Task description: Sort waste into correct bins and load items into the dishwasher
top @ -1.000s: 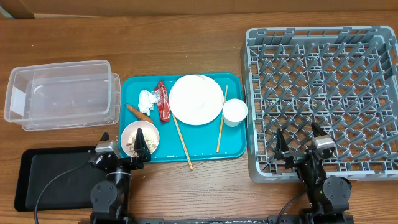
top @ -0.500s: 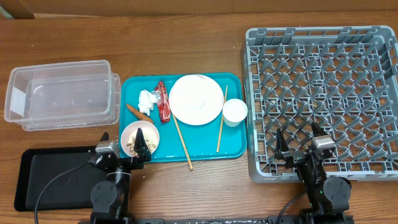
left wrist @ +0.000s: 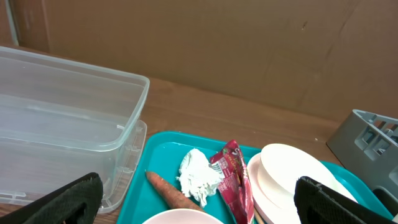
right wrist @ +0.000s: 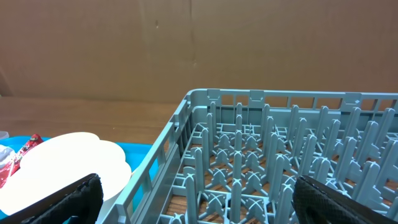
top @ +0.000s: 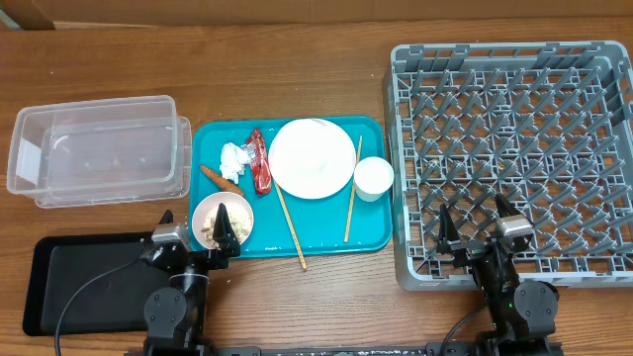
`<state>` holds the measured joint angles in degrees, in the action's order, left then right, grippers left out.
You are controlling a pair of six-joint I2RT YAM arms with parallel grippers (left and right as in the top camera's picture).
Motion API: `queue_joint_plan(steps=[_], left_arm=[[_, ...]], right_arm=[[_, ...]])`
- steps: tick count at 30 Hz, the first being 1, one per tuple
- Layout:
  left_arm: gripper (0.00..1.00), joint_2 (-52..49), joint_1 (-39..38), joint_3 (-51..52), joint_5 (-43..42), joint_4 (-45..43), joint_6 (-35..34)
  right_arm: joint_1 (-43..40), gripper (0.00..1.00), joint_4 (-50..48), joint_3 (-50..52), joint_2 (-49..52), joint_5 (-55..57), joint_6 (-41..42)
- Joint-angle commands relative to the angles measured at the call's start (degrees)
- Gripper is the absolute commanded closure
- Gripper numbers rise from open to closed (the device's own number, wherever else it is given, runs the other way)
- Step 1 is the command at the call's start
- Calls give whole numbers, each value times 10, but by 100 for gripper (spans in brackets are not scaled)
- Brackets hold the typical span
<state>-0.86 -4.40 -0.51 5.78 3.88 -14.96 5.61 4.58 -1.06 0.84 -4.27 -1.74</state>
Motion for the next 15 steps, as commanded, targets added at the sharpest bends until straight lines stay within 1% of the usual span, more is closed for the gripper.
queue_joint_plan(steps=[1,9,12,15], left_arm=[[0,6,3,2,-3,0,8],[0,6,3,2,-9,-3,5],[0,6,3,2,-73,-1,-23],[0,6,3,2,-111,-29,-29]], right_arm=[[-2,0,-2,6,-7,-3,-2],[-2,0,-2,6,-7,-3,-2],[-2,0,-2,6,-7,-3,-2],[-2,0,-2,6,-7,-3,-2]])
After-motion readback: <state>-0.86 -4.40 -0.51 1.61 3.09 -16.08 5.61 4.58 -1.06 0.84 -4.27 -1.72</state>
